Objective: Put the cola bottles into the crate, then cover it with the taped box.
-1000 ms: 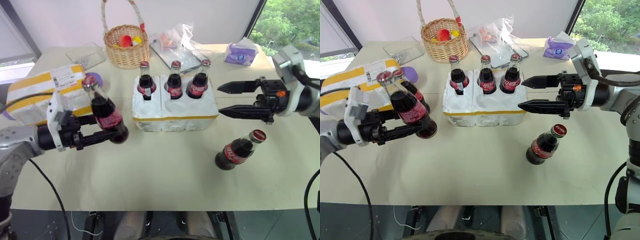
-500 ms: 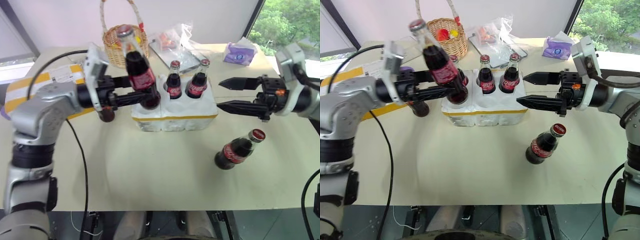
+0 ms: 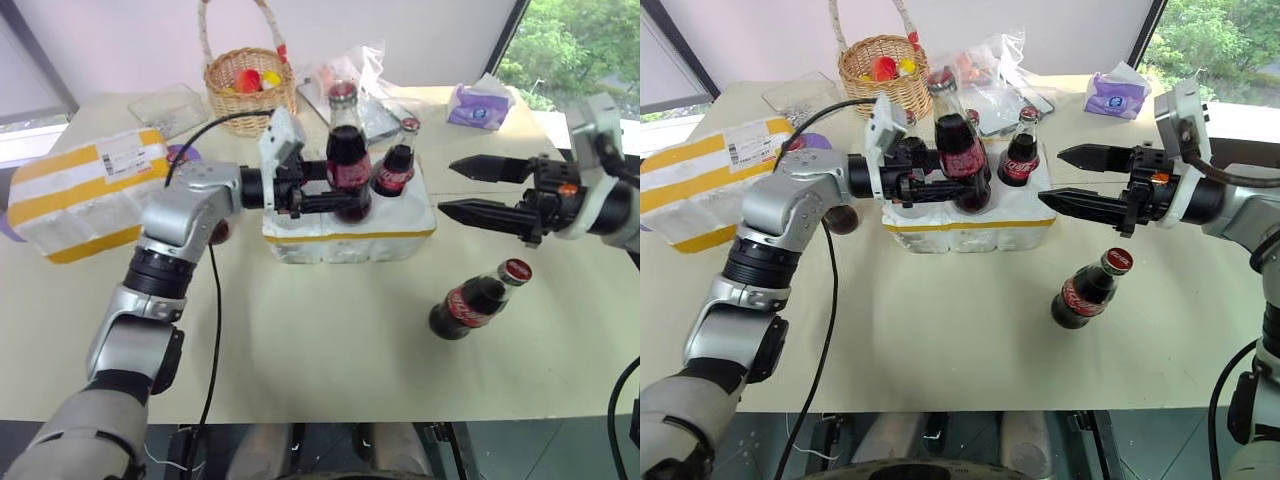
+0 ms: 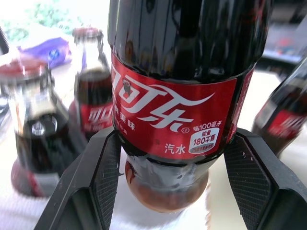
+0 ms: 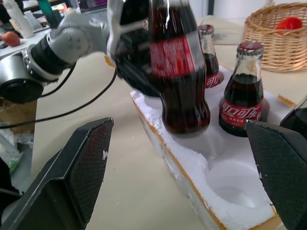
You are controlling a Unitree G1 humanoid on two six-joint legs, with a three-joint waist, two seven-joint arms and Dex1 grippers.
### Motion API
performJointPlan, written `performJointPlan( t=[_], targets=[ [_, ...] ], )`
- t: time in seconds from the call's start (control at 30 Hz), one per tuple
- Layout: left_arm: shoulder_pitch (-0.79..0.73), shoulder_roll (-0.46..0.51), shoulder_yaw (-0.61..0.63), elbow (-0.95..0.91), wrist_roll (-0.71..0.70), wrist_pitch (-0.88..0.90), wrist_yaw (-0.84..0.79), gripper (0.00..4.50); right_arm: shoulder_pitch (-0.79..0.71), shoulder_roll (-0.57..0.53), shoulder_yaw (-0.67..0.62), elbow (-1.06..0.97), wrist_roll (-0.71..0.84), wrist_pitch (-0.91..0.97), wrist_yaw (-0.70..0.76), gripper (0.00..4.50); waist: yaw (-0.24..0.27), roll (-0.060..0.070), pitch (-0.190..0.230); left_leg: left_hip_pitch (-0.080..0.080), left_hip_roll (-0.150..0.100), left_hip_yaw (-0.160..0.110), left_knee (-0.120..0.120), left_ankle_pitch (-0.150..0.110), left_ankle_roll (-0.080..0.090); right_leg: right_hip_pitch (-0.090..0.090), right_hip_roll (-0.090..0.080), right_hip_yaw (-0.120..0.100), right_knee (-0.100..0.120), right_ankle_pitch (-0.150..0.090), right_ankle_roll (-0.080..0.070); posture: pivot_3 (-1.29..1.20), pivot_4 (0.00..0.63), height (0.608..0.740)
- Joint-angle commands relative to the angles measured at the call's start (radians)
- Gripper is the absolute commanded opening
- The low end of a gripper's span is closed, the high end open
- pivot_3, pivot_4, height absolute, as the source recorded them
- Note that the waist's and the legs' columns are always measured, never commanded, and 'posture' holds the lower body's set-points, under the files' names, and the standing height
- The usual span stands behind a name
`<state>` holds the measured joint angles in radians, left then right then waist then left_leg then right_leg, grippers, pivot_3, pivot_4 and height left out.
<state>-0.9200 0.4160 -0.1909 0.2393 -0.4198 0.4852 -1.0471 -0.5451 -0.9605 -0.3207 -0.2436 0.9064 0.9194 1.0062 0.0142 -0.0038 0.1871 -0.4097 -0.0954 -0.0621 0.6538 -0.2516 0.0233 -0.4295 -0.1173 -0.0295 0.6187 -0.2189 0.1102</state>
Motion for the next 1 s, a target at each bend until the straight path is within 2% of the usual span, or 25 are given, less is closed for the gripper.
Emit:
performJointPlan(
  t=[0.03,0.37,0.5,0.67,0.83,1.0],
  targets=[
    [-0.042,-0.021,-0.007,0.012,0.065,-0.085,0.013,2.59,-0.001,-0.001,-0.037,-0.031,0.016,-0.010,-0.026,4.50,0.000,0.000,0.000,0.000,0.000,0.000,0.000,0.000,0.000,0.000,0.000,0.000,0.000,0.000,0.000,0.00,0.150,0.740],
    [-0.009,-0.093,-0.009,0.037,0.153,-0.097,0.079,2.59,0.031,-0.028,0.003,-0.004,-0.056,-0.065,-0.009,4.50,0.000,0.000,0.000,0.000,0.000,0.000,0.001,-0.001,0.001,0.000,0.000,0.000,0.000,0.001,0.001,0.00,0.150,0.740],
    [0.021,-0.090,-0.015,0.013,0.169,-0.083,0.091,4.48,0.008,-0.021,0.025,0.026,-0.079,-0.079,-0.003,4.50,-0.002,0.000,0.000,0.000,0.000,0.000,0.004,-0.001,0.001,0.001,0.000,0.000,0.001,0.001,0.001,0.00,0.150,0.740],
    [0.041,-0.058,0.024,-0.043,0.143,-0.038,0.095,4.48,-0.027,-0.012,0.064,0.067,-0.114,-0.104,0.019,4.50,-0.002,0.000,0.000,0.000,0.000,0.000,0.007,-0.001,0.002,0.002,0.000,0.000,0.002,0.001,0.002,0.00,0.150,0.740],
    [0.084,0.031,0.158,-0.248,-0.003,0.119,0.083,4.48,-0.082,-0.001,0.107,0.125,-0.143,-0.126,0.047,4.50,-0.004,0.000,0.000,-0.001,0.000,0.000,0.008,-0.002,0.003,0.002,0.000,0.000,0.002,0.001,0.002,0.00,0.150,0.740],
    [0.222,0.217,0.402,-0.528,-0.284,0.369,0.071,4.48,-0.122,0.006,0.150,0.169,-0.172,-0.147,0.091,4.50,-0.011,0.000,0.000,-0.001,0.000,0.000,0.007,-0.002,0.002,0.001,0.001,0.001,0.002,0.001,0.002,0.00,0.150,0.740]
  ],
)
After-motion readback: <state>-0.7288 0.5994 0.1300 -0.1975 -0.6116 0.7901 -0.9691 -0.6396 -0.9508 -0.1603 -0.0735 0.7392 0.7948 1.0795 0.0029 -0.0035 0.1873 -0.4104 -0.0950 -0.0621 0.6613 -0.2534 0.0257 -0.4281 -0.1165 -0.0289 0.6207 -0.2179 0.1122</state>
